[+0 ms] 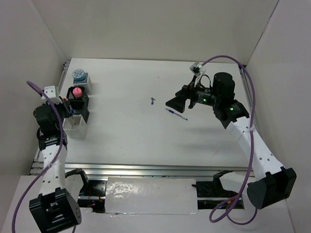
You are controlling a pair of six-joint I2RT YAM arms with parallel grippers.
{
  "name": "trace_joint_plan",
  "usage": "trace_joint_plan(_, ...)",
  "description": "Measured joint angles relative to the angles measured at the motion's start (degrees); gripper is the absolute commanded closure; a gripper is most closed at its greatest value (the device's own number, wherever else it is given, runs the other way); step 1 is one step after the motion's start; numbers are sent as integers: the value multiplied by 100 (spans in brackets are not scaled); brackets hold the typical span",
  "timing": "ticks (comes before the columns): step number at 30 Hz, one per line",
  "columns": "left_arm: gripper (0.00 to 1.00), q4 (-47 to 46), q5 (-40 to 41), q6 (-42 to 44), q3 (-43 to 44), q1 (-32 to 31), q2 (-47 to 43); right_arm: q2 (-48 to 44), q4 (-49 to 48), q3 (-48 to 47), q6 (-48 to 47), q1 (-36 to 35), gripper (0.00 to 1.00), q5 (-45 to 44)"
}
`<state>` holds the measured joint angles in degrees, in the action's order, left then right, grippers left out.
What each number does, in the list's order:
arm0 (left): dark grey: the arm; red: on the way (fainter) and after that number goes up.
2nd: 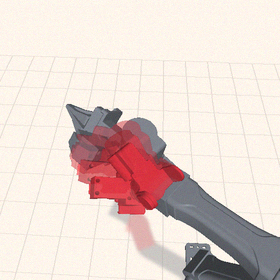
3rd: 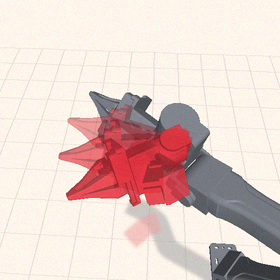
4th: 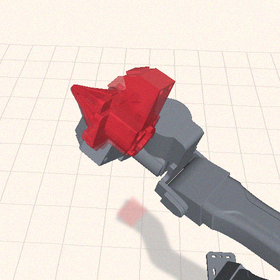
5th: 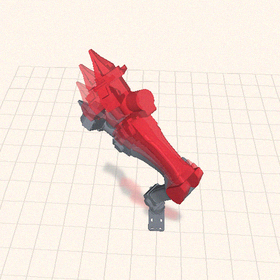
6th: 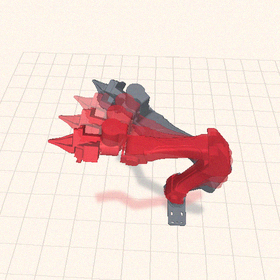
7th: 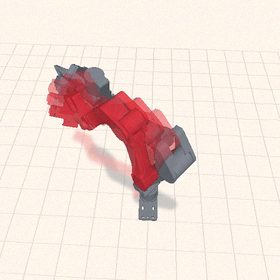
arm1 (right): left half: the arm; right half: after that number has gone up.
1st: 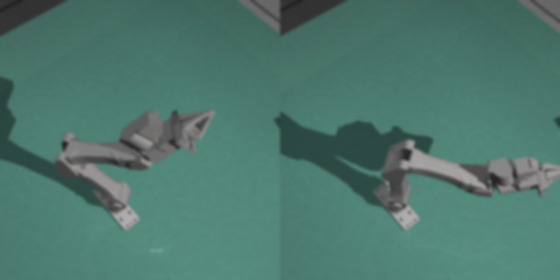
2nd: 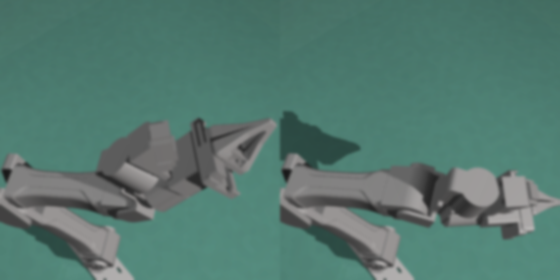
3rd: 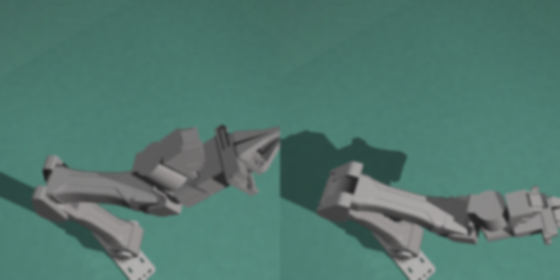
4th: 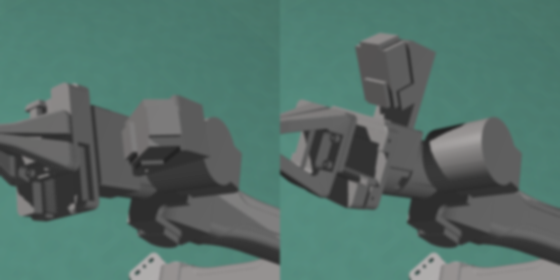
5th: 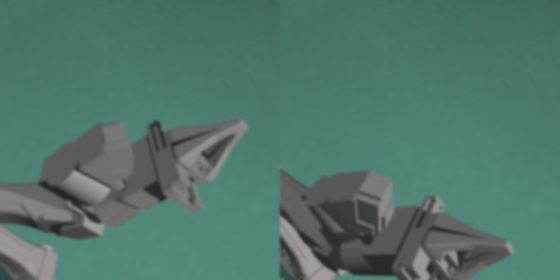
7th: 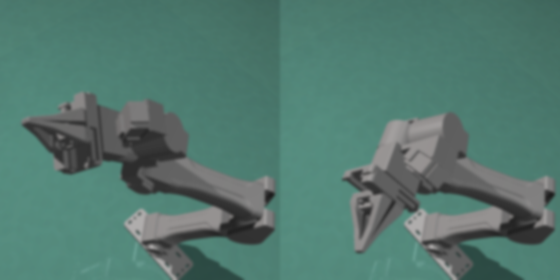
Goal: Sort the stationery into containers
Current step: Place the pen in the storage box.
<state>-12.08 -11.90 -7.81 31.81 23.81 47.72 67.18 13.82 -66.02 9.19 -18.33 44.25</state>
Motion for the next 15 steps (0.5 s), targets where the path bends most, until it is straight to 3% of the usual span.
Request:
trace_joint_plan(2,100,0,-46,-22,0,46,85,0,0,2,-13,0,0,-4)
trace_joint_plan(10,67,28,-334,-208,0,315,157,4,157,4,-142,0,2,-229)
trace_joint_plan(15,58,153,-433,-302,0,345,118,37,260,4,-190,0,3,-382)
